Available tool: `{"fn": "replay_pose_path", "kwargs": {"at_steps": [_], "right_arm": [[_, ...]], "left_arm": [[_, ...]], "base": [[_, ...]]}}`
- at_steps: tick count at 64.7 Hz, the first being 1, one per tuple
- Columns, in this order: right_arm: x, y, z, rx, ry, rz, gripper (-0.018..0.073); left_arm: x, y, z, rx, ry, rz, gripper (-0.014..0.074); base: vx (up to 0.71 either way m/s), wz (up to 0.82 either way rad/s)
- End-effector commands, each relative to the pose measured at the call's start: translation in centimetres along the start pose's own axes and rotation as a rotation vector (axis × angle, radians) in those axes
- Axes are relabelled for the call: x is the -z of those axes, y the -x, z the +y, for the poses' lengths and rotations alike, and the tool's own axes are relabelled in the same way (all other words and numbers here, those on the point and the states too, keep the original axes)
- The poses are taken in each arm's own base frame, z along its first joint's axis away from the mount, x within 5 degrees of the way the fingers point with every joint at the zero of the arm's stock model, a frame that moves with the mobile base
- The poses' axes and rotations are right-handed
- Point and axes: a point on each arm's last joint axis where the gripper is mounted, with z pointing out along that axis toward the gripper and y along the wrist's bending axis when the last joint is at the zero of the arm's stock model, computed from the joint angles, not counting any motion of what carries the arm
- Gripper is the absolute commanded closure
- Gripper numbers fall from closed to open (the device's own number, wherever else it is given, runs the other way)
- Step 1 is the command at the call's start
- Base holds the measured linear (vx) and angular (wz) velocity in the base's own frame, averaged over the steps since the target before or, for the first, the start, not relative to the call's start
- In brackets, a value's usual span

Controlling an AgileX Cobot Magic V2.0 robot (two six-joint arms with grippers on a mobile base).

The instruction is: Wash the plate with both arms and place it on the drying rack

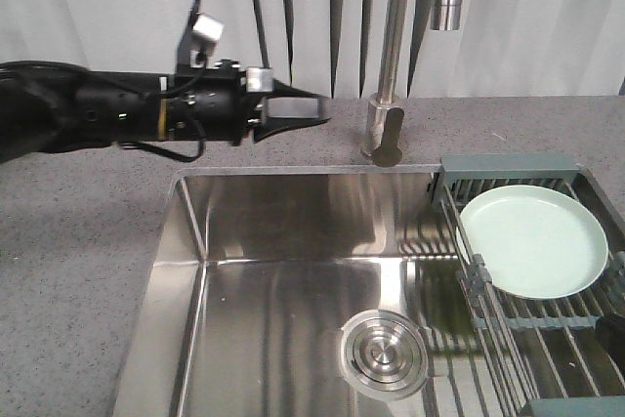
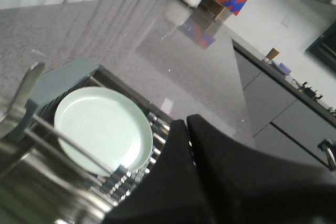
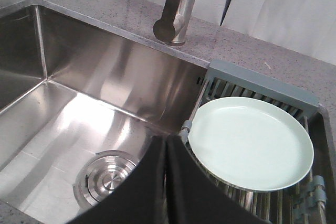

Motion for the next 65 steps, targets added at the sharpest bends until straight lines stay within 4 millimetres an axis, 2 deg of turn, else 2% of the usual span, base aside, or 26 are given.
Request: {"fn": "replay_pose_path", "kwargs": {"at_steps": [1,11,17,19,20,21,28,35,40,50,65], "right_arm": [[0.2,1.1,-0.5,-0.021,-0.040,-0.054,0.0561],[0.2,1.1,-0.5,-0.021,-0.043,-0.056,0.0561],[0.3,1.3,-0.5,-0.043,-0.037,-0.070,0.0561],[0.3,1.3,-0.4,-0.053,-0.030,-0.078,0.0561],[0.3,1.4,-0.3,-0.063,-0.011,-0.088,0.0561],[0.3,1.5,-0.2,-0.065,0.001,-0.093,0.0561],[0.1,1.6,0.5,-0.055,0.096,-0.100,0.0561],[-0.2,1.7,1.2,-0.030,0.196,-0.104,0.0561],[-0.1,1.8,1.7,-0.011,0.254,-0.112,0.0561],[0.0,1.8,1.9,-0.004,0.281,-0.109,0.0561],[0.0,1.7,1.9,-0.001,0.284,-0.106,0.0561]], "left_arm": [[4.7,-0.3,-4.9,-0.052,-0.012,-0.064,0.0603],[11.2,-4.1,-9.4,-0.190,0.134,-0.129,0.0603],[14.5,-7.3,-12.3,-0.314,0.251,-0.200,0.0603],[15.6,-8.5,-13.5,-0.360,0.288,-0.248,0.0603],[17.1,-10.3,-15.0,-0.414,0.330,-0.339,0.0603],[17.8,-11.0,-16.0,-0.446,0.337,-0.376,0.0603],[21.2,-15.8,-18.6,-0.564,0.422,-0.645,0.0603],[23.1,-20.7,-18.8,-0.575,0.397,-0.850,0.0604],[23.1,-22.7,-17.4,-0.501,0.351,-0.916,0.0604],[22.7,-23.6,-15.2,-0.429,0.368,-0.916,0.0604],[23.3,-23.5,-14.0,-0.567,0.597,-0.904,0.0603]], "base": [[0.00,0.00],[0.00,0.00],[0.00,0.00],[0.00,0.00],[0.00,0.00],[0.00,0.00],[0.00,0.00],[0.00,0.00],[0.00,0.00],[0.00,0.00],[0.00,0.00]]}}
